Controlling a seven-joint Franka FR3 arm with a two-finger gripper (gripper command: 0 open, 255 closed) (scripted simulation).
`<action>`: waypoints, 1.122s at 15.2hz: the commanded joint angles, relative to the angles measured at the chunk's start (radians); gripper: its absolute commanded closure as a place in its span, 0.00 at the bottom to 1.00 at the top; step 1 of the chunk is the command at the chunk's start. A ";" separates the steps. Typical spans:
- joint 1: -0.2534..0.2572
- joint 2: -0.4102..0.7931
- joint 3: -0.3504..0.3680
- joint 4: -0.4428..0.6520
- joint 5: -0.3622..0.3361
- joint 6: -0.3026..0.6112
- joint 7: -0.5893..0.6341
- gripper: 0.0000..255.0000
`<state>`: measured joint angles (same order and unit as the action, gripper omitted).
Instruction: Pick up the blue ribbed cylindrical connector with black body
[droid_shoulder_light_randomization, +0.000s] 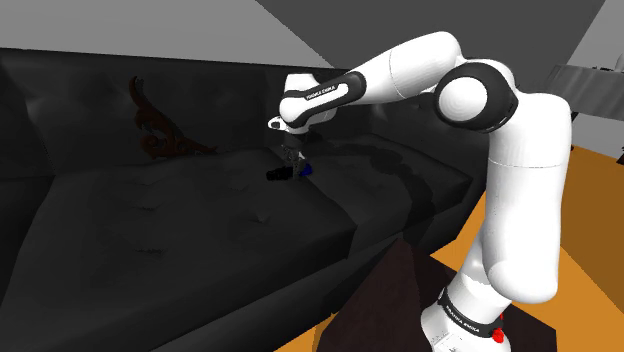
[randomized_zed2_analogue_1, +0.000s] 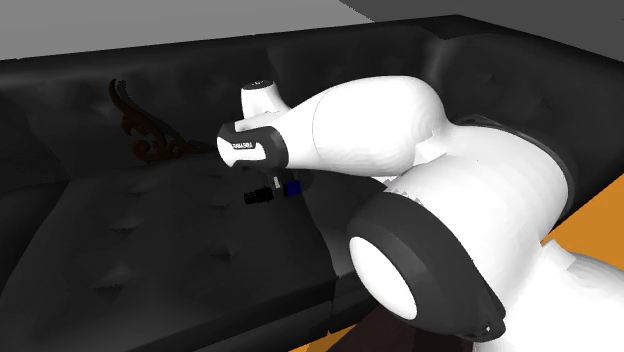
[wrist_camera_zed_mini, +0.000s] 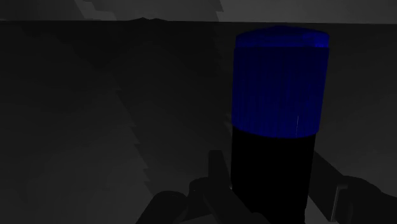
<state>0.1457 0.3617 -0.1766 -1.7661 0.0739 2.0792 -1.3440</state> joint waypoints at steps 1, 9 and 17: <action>0.000 0.000 0.000 0.000 0.000 0.000 0.000 1.00; 0.001 -0.025 -0.003 0.031 -0.006 -0.056 0.003 1.00; 0.002 -0.058 -0.005 0.095 -0.014 -0.152 0.009 1.00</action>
<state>0.1477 0.3030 -0.1820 -1.6899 0.0604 1.9455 -1.3363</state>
